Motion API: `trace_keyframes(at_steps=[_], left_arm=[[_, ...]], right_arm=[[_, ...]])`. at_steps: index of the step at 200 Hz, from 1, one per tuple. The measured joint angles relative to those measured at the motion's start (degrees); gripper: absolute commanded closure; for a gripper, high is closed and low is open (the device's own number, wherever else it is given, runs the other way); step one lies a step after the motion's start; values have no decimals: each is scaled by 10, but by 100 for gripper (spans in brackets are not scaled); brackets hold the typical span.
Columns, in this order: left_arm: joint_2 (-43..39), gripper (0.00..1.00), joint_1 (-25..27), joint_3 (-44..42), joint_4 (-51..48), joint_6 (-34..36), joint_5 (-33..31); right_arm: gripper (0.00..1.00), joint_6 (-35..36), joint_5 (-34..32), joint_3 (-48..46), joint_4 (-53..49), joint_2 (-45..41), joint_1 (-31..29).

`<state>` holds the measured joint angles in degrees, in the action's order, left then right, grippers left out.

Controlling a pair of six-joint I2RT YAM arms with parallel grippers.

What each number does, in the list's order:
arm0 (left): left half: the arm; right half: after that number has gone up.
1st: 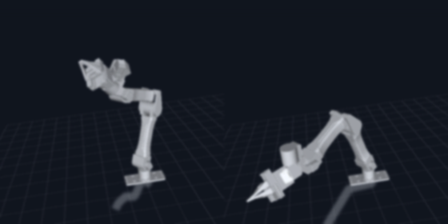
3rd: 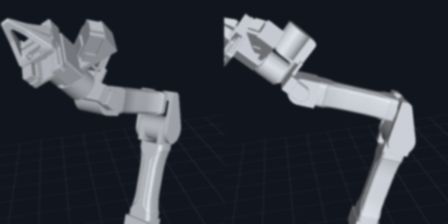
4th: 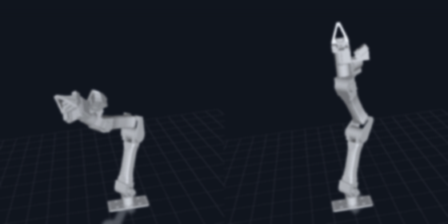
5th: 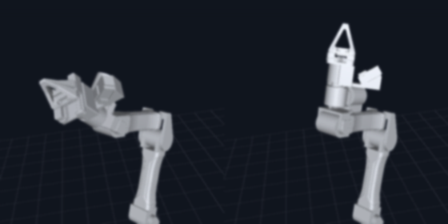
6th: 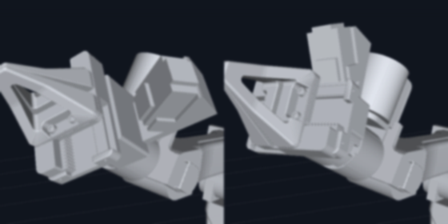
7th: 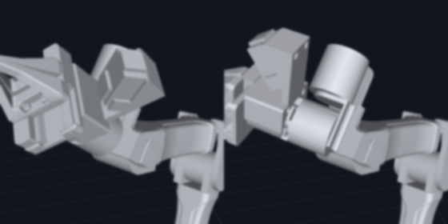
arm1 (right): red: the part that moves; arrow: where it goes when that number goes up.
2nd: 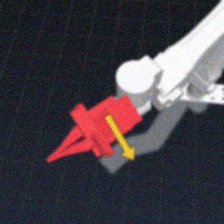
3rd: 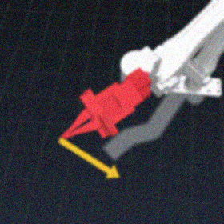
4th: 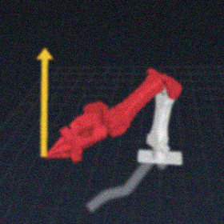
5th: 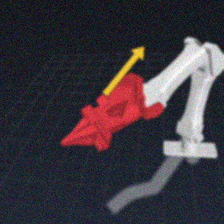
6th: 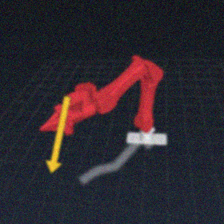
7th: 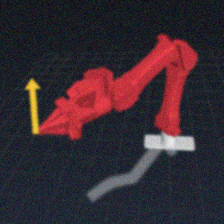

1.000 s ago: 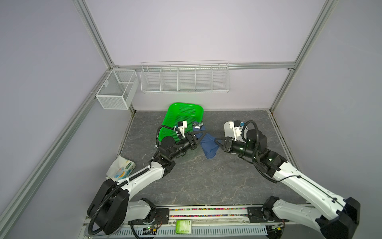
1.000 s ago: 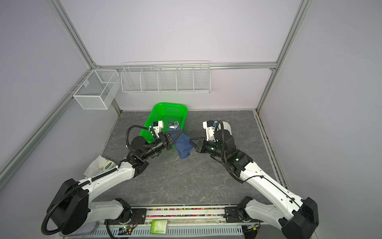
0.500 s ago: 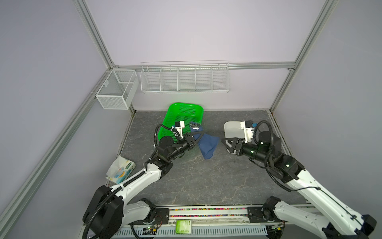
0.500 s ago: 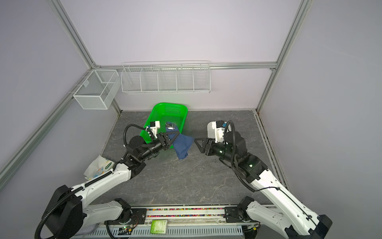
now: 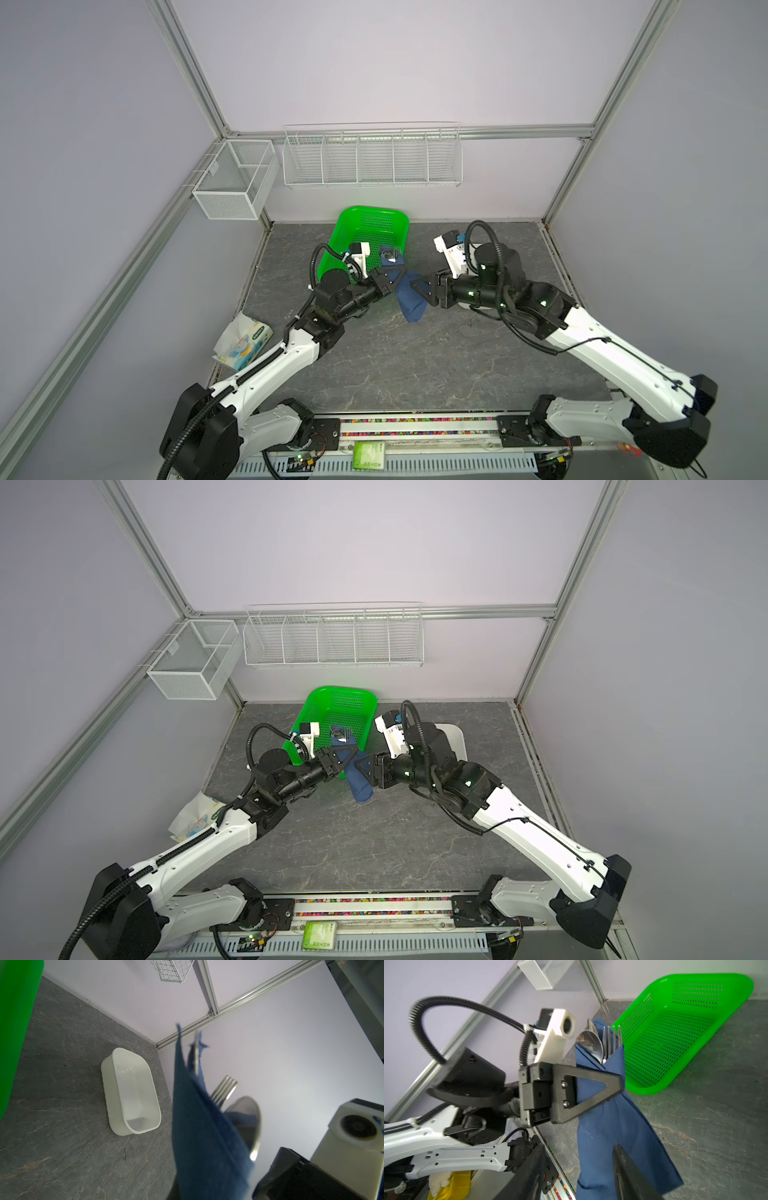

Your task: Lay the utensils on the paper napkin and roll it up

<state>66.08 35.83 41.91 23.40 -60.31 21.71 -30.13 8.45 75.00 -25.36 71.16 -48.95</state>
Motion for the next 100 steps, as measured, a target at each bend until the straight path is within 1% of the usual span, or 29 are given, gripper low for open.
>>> trace_keyframes(at_steps=[24, 100], left_arm=[[-4, 100, 0, 0, -6, 2, -1], [-11, 100, 0, 2, -9, -5, -3]], right_arm=[[46, 0, -1, 0, -9, 17, -3], [45, 0, -10, -2, -7, 28, -6]])
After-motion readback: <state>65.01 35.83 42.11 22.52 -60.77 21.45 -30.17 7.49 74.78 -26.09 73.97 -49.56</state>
